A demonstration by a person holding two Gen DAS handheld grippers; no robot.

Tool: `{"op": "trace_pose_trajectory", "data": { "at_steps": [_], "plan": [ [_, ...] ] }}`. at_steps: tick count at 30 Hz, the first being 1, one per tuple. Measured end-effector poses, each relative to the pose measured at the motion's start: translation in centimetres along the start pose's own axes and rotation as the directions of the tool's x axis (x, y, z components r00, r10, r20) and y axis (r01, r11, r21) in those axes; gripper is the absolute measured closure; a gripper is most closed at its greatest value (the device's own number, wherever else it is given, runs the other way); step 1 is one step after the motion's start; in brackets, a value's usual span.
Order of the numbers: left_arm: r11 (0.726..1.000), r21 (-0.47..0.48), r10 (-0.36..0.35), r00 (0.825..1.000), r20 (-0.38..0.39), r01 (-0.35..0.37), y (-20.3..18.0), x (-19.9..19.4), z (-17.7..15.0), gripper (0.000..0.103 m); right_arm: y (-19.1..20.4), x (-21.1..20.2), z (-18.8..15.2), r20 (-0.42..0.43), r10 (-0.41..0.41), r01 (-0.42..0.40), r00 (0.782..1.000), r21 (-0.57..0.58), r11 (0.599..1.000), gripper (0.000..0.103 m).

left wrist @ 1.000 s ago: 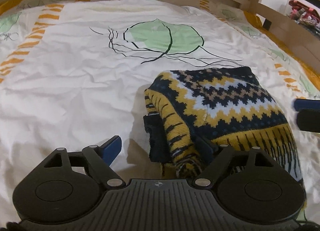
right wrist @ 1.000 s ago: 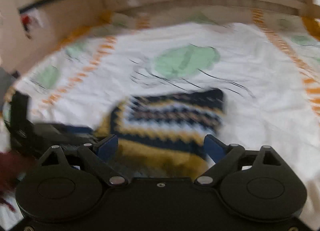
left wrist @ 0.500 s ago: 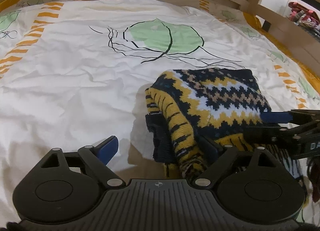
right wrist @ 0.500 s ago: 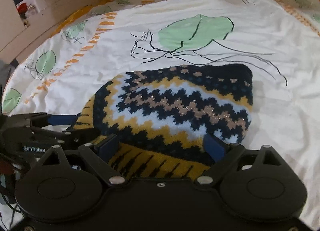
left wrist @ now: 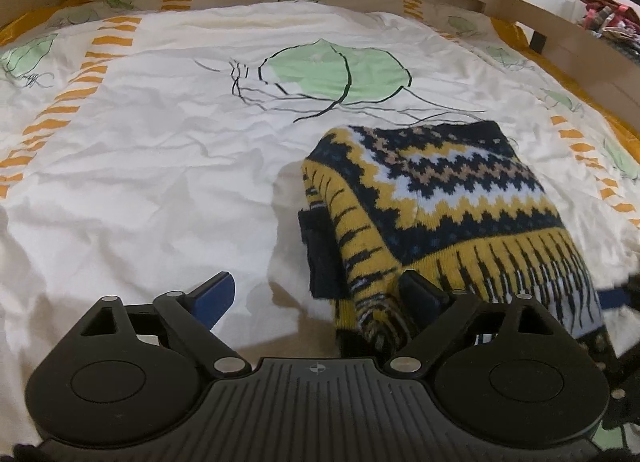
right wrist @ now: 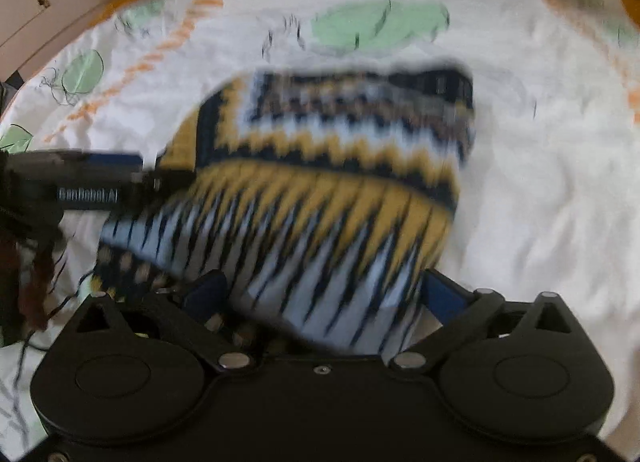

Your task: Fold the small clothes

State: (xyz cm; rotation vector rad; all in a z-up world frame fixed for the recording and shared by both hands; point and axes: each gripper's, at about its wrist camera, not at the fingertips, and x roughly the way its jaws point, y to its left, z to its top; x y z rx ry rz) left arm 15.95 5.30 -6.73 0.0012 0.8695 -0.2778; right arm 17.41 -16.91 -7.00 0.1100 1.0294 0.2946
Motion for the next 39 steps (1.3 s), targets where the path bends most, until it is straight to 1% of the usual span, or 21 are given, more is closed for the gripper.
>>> {"op": "trace_pose_trajectory", "data": {
  "at_steps": [2, 5, 8, 11, 13, 17, 19, 21, 23, 25, 27, 29, 30, 32, 34, 36, 39],
  "plan": [
    [1.0, -0.003, 0.007, 1.0, -0.009, -0.007, -0.1, -0.3, -0.3, 0.009, -0.5, -0.1, -0.4, -0.018, 0.034, -0.033, 0.999, 0.049, 0.998, 0.0],
    [1.0, -0.025, -0.002, 0.999, -0.032, 0.002, 0.0, -1.2, -0.6, 0.009, -0.8, -1.3, -0.4, -0.019, 0.058, -0.056, 0.998, 0.108, 0.993, 0.0],
    [0.999, -0.049, -0.013, 0.999, -0.049, 0.01, 0.0, -2.8, -1.1, 0.01, -0.5, -3.5, -0.6, 0.034, 0.085, -0.089, 0.996, 0.126, 0.988, 0.0],
    [0.999, -0.047, -0.012, 1.0, -0.003, 0.012, -0.8, -6.0, -2.1, 0.01, 0.2, -5.5, -0.8, 0.08, 0.08, -0.089, 0.994, 0.115, 0.989, 0.0],
    [0.999, -0.032, 0.003, 0.999, 0.035, -0.002, -1.7, -8.7, -2.8, 0.01, 0.8, -7.1, -1.0, 0.123, 0.071, -0.084, 0.99, 0.107, 0.991, 0.0],
    [0.998, -0.023, 0.06, 0.993, 0.097, -0.058, -3.8, -13.8, -3.9, 0.01, 1.7, -9.6, -2.1, 0.183, 0.044, -0.063, 0.982, 0.1, 0.993, 0.0],
    [0.994, -0.022, 0.105, 0.986, 0.131, -0.103, -5.0, -16.1, -4.3, 0.01, 1.9, -10.9, -2.6, 0.203, 0.018, -0.036, 0.979, 0.083, 0.996, 0.0],
    [0.985, -0.021, 0.175, 0.971, 0.162, -0.173, -6.3, -17.9, -4.4, 0.01, 2.5, -12.2, -3.3, 0.232, -0.016, 0.004, 0.973, 0.053, 0.999, 0.0],
    [0.973, -0.015, 0.228, 0.955, 0.19, -0.229, -7.7, -19.2, -4.5, 0.01, 3.0, -13.3, -3.8, 0.259, -0.046, 0.042, 0.965, 0.019, 0.999, 0.0],
    [0.964, -0.005, 0.262, 0.946, 0.193, -0.266, -8.5, -19.8, -4.5, 0.01, 3.6, -14.3, -4.2, 0.281, -0.078, 0.081, 0.956, 0.003, 0.997, 0.0],
    [0.954, 0.017, 0.292, 0.939, 0.184, -0.3, -9.5, -20.0, -4.4, 0.01, 3.7, -15.3, -4.7, 0.3, -0.091, 0.088, 0.95, 0.024, 0.996, 0.001],
    [0.954, 0.041, 0.286, 0.943, 0.171, -0.297, -10.1, -19.8, -4.4, 0.01, 3.6, -16.1, -5.2, 0.323, -0.111, 0.095, 0.94, 0.064, 0.993, 0.001],
    [0.96, 0.049, 0.263, 0.95, 0.167, -0.274, -10.3, -19.6, -4.4, 0.01, 3.5, -16.4, -5.4, 0.33, -0.145, 0.119, 0.933, 0.098, 0.988, 0.001],
    [0.971, 0.042, 0.229, 0.965, 0.128, -0.236, -10.5, -18.7, -4.3, 0.01, 3.5, -16.5, -5.5, 0.305, -0.225, 0.187, 0.925, 0.149, 0.971, 0.001],
    [0.979, 0.029, 0.201, 0.977, 0.071, -0.203, -10.6, -17.9, -4.5, 0.01, 3.7, -16.1, -5.5, 0.274, -0.297, 0.258, 0.915, 0.167, 0.952, 0.001],
    [0.983, 0.009, 0.182, 0.983, 0.027, -0.182, -10.6, -17.0, -4.7, 0.01, 3.9, -15.7, -5.7, 0.269, -0.308, 0.277, 0.912, 0.147, 0.949, 0.001],
    [0.983, -0.009, 0.182, 0.983, -0.021, -0.182, -10.6, -16.1, -5.3, 0.01, 4.0, -15.4, -5.9, 0.267, -0.268, 0.24, 0.926, 0.132, 0.962, 0.001]
  ]
}}
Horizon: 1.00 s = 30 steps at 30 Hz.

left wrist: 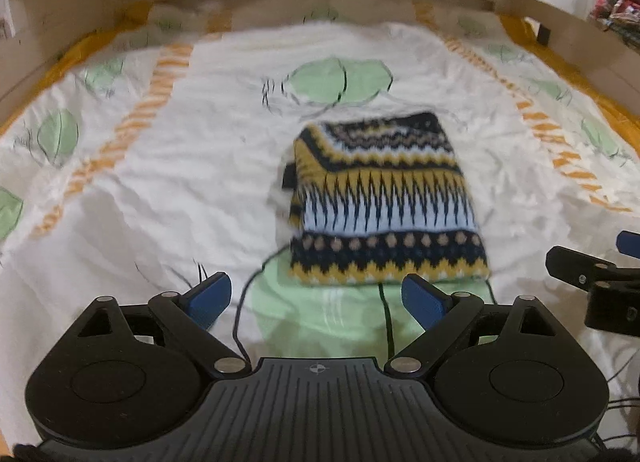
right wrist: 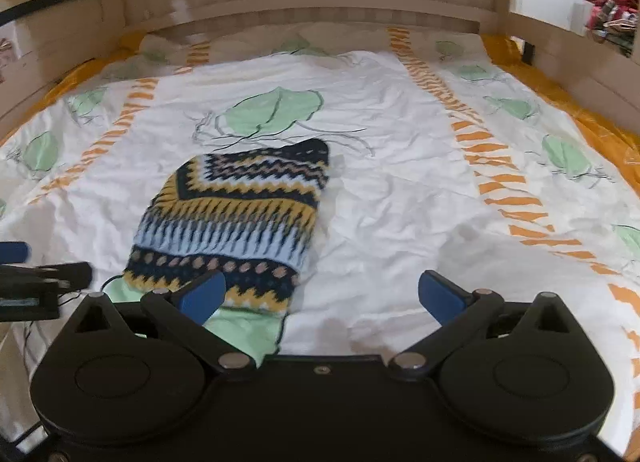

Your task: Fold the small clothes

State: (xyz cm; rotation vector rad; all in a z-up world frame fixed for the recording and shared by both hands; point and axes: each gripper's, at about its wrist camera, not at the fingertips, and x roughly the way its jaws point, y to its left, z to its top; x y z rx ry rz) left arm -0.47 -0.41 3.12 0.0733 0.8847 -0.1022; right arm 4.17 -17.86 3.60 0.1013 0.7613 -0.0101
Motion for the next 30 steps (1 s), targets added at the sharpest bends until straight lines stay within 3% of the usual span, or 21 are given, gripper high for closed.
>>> {"op": "trace_pose_trajectory", "data": {
  "at_steps": [7, 30],
  "plan": [
    [1.0, -0.018, 0.023, 0.998, -0.053, -0.024, 0.4, 0.9, -1.1, 0.01, 0.6, 0.3, -0.8, -0.032, 0.029, -0.029, 0.999, 0.003, 1.0, 0.001],
    [0.999, -0.023, 0.023, 0.996, -0.083, -0.025, 0.7, 1.6, -1.0, 0.01, 1.2, 1.3, -0.6, -0.072, 0.045, -0.047, 0.996, -0.023, 0.999, 0.001]
  ]
}}
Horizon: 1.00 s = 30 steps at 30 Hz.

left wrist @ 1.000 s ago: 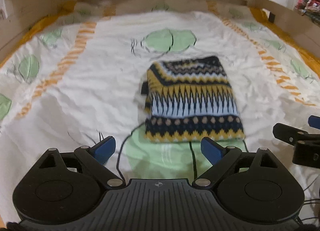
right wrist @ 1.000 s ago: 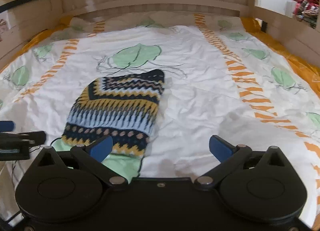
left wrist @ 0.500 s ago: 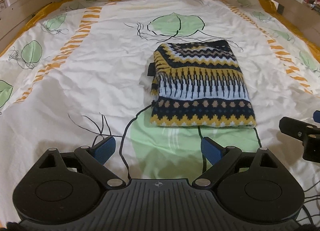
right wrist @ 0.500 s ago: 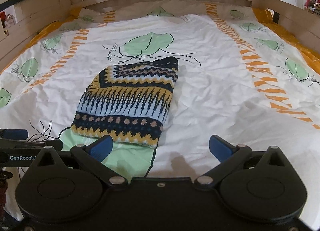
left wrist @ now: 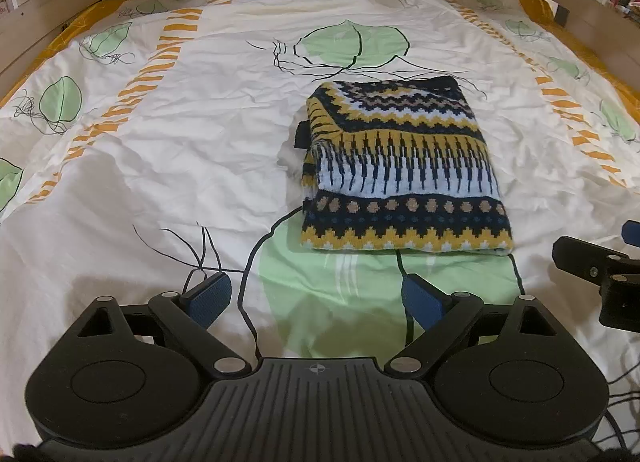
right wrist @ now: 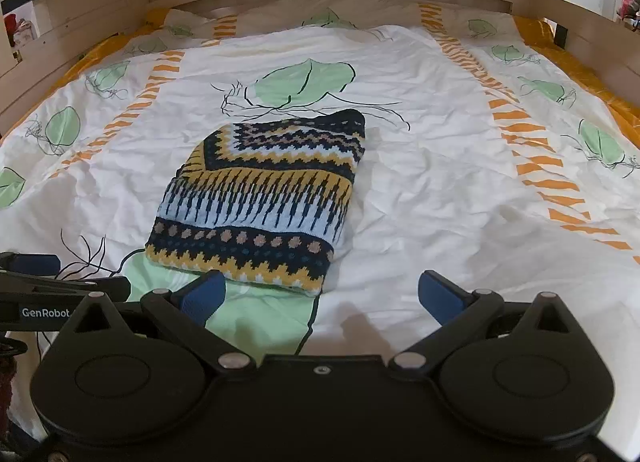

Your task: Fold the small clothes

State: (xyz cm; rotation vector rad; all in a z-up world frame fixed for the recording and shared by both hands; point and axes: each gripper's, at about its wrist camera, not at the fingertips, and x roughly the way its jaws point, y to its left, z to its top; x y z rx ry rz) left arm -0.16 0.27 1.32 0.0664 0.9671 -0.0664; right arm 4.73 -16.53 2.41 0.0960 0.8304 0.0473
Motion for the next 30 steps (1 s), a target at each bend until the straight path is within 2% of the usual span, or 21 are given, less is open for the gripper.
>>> {"op": "trace_pose_trajectory", "data": {
  "at_steps": [30],
  "plan": [
    [1.0, 0.014, -0.001, 1.0, -0.004, 0.001, -0.3, -0.08, -0.1, 0.01, -0.23, 0.33, -0.15, -0.005, 0.022, -0.021, 1.0, 0.028, 0.999, 0.001]
  ]
}}
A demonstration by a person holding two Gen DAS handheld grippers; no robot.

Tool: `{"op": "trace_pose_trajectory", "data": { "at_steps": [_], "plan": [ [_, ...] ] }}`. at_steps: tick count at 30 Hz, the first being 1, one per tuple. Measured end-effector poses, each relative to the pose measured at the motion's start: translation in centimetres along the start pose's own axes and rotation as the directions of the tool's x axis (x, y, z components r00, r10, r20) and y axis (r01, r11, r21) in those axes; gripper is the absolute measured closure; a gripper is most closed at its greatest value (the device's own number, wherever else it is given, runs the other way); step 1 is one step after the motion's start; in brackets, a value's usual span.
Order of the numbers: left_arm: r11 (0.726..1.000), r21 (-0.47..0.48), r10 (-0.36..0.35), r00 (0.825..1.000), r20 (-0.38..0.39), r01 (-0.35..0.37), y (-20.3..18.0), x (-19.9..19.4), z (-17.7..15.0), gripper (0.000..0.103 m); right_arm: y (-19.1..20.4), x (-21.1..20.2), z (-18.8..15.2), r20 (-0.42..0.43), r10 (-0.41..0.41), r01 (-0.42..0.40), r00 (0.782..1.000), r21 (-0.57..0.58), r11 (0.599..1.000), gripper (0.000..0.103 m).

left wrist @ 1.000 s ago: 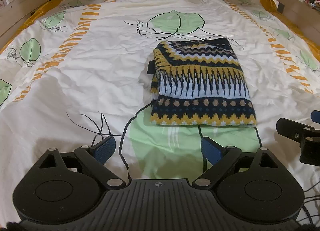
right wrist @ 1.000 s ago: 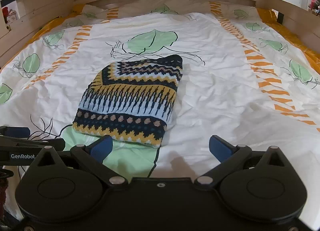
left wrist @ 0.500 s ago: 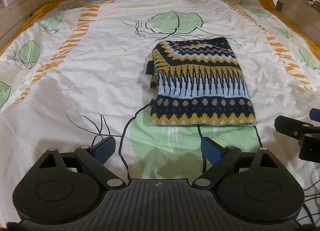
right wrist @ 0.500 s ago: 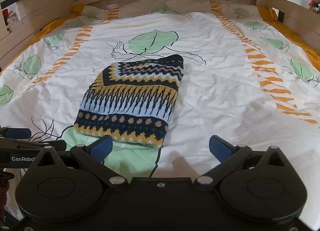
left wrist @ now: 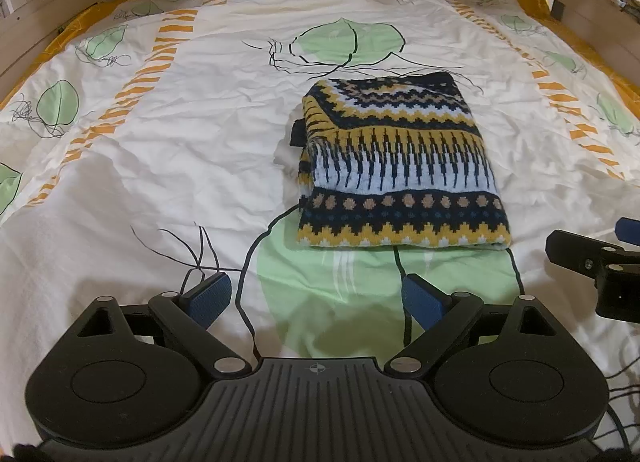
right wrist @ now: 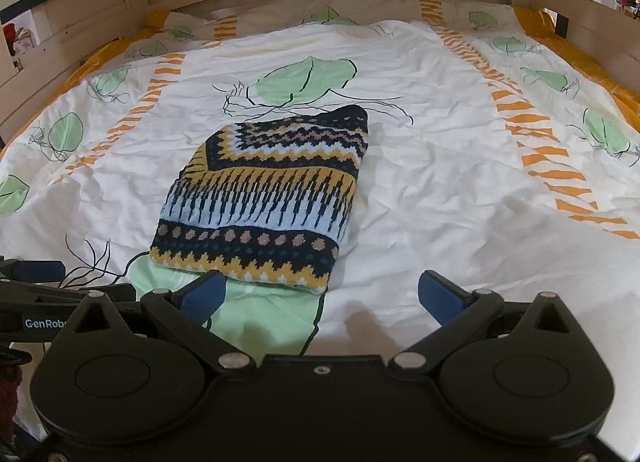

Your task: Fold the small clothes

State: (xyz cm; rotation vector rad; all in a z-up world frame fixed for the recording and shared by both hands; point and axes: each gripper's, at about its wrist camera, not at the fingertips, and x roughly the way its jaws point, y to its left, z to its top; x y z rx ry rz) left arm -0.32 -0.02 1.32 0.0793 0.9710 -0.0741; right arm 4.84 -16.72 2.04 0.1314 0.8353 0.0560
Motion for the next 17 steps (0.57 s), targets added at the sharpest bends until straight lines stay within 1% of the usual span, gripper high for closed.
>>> {"op": "trace_pose_trajectory", "data": {
  "at_steps": [17],
  "plan": [
    [1.0, 0.003, -0.007, 1.0, -0.005, 0.007, 0.05, 0.19, -0.01, 0.01, 0.17, 0.45, -0.14, -0.017, 0.009, -0.009, 1.0, 0.009, 1.0, 0.001]
  ]
}}
